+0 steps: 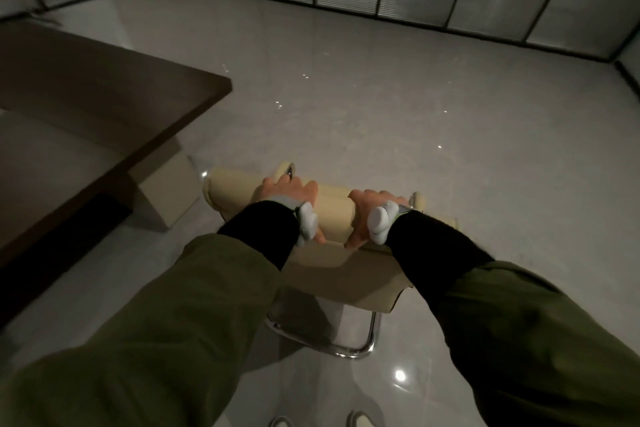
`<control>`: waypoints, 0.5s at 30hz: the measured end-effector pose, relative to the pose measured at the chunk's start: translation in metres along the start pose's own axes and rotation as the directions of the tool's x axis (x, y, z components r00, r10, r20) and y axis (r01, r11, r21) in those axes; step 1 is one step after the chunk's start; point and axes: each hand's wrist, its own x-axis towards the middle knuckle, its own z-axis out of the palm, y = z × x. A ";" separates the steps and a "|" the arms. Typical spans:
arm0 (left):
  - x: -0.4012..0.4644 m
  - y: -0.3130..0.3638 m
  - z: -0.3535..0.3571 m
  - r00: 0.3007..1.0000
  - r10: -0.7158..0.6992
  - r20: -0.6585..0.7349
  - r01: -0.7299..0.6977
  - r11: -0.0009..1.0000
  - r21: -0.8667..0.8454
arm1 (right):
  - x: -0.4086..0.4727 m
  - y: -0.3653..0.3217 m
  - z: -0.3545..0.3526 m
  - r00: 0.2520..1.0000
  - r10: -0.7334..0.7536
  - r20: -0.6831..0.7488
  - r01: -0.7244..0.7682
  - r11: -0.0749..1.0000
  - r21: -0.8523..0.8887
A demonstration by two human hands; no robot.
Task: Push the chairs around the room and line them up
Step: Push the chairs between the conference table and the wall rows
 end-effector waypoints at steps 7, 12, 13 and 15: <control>-0.043 -0.012 0.016 0.984 -0.178 -0.003 0.176 0.975 -0.136 | 0.006 -0.017 0.009 0.981 -0.192 0.013 0.190 0.979 0.074; -0.079 0.002 0.022 0.950 -0.310 0.015 0.311 0.947 -0.087 | -0.003 -0.022 0.023 0.940 -0.314 -0.130 0.322 0.945 0.049; -0.086 0.005 0.025 0.942 -0.335 0.016 0.335 0.937 -0.097 | -0.004 -0.023 0.025 0.930 -0.339 -0.143 0.348 0.937 0.039; -0.097 0.009 0.030 0.926 -0.377 0.012 0.375 0.918 -0.131 | -0.005 -0.027 0.025 0.920 -0.372 -0.121 0.379 0.924 0.043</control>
